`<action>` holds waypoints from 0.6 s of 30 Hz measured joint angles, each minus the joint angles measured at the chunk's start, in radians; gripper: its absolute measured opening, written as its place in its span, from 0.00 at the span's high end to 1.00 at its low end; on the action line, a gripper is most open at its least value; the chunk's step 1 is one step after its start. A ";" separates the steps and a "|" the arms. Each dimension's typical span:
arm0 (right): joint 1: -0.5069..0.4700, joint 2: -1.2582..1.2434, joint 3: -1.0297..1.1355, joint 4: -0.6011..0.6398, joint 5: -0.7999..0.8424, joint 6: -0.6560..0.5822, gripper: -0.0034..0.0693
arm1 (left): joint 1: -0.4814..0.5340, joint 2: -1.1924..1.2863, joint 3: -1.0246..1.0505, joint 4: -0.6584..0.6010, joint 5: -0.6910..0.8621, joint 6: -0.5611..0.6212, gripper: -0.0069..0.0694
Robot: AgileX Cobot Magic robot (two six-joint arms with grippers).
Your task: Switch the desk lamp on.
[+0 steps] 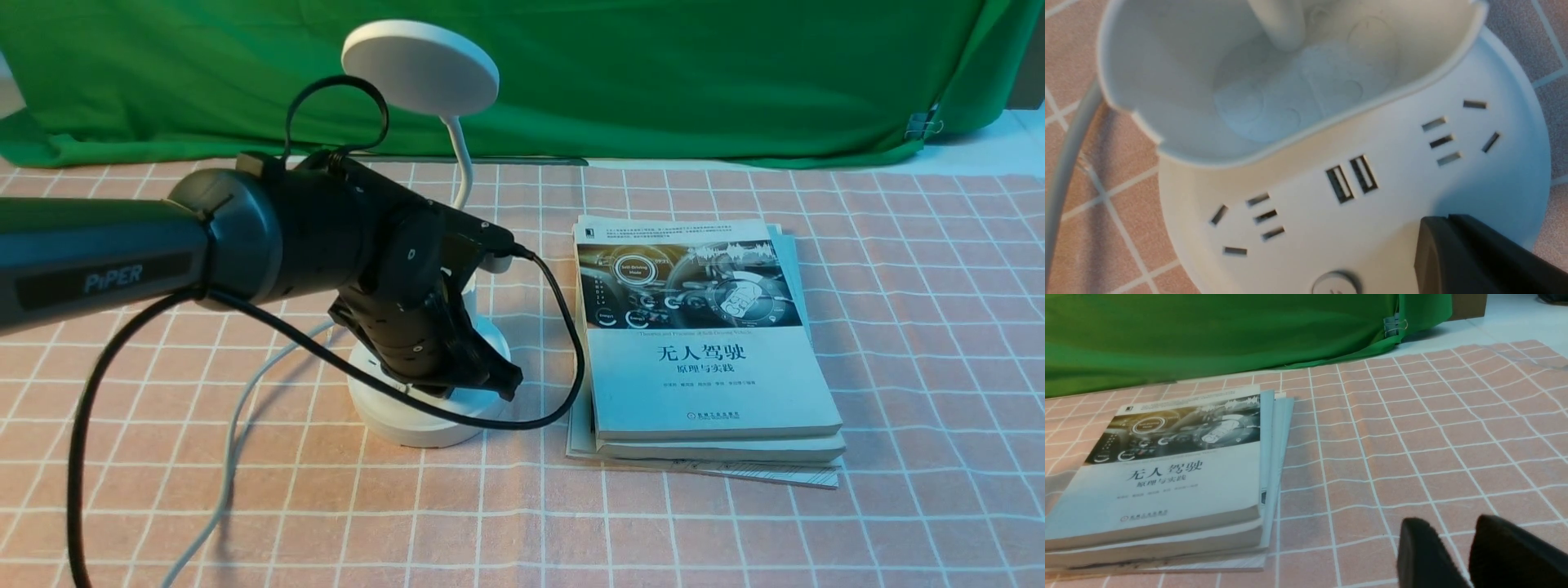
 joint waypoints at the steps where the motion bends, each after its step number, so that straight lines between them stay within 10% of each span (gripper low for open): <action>1: 0.000 0.000 0.000 0.000 0.000 0.000 0.62 | 0.000 -0.018 0.006 -0.009 0.010 0.000 0.88; 18: 0.000 0.000 0.000 0.000 0.000 0.000 0.62 | 0.000 -0.761 0.397 -0.046 -0.050 -0.063 0.88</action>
